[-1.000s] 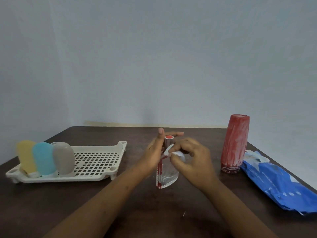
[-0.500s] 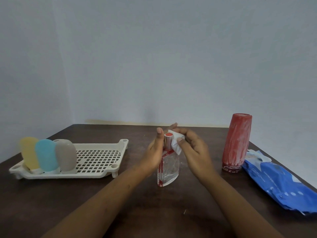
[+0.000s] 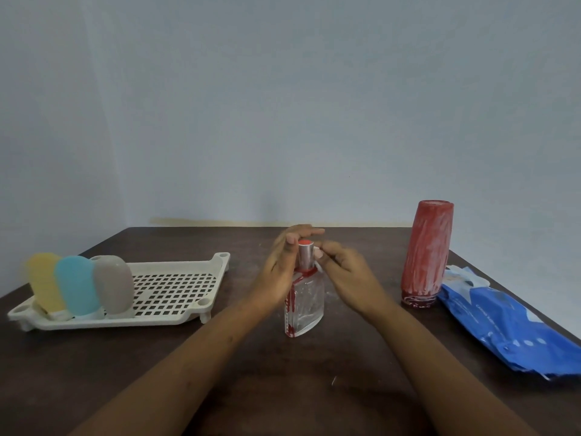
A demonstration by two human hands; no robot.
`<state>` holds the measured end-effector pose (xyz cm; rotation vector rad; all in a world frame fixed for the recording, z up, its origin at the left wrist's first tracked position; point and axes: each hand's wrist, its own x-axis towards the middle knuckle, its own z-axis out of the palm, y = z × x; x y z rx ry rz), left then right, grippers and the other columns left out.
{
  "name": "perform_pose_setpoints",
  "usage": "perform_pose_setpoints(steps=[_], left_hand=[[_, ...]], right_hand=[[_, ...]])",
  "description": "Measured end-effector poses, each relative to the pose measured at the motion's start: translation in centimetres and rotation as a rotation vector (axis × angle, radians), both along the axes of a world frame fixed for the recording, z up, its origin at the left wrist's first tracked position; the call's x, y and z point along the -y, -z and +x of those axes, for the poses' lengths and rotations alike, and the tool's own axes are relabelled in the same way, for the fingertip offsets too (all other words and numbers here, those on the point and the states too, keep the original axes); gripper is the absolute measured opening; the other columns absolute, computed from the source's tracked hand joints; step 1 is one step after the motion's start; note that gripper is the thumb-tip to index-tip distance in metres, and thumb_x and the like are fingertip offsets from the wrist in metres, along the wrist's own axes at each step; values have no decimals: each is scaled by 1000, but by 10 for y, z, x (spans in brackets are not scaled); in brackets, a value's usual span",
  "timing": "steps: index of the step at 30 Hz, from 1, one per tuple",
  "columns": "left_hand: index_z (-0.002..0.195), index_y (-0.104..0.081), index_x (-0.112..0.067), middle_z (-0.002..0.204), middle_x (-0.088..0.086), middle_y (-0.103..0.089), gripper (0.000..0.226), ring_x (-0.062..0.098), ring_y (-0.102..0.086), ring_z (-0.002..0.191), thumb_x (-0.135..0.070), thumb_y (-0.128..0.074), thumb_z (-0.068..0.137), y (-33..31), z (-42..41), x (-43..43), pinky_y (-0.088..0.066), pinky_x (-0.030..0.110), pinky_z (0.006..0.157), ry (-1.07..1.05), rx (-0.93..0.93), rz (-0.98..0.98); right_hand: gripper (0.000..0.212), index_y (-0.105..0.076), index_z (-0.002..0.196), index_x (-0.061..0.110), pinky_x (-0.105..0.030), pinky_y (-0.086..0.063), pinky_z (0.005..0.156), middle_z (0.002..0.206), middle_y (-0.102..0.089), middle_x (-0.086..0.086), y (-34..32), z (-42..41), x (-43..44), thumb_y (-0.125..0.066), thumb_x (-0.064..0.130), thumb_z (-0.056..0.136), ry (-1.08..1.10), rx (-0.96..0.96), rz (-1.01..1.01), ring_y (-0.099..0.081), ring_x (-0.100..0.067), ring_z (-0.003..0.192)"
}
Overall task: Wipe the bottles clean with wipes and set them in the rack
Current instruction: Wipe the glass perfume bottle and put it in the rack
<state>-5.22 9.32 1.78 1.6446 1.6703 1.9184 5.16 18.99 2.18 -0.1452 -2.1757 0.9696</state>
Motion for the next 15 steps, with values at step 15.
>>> perform_pose_setpoints(steps=[15], left_hand=[[100,-68,-30,117,-27,-60,55,7,-51,124,-72,-35,86,-4,-4,2,-43,38,105,-6,-109,72]], right_hand=[[28,-69,106,6,4,-34,64,96,-70,-6,-6,5,9,-48,-3,91,255,12,269,-57,-8,80]])
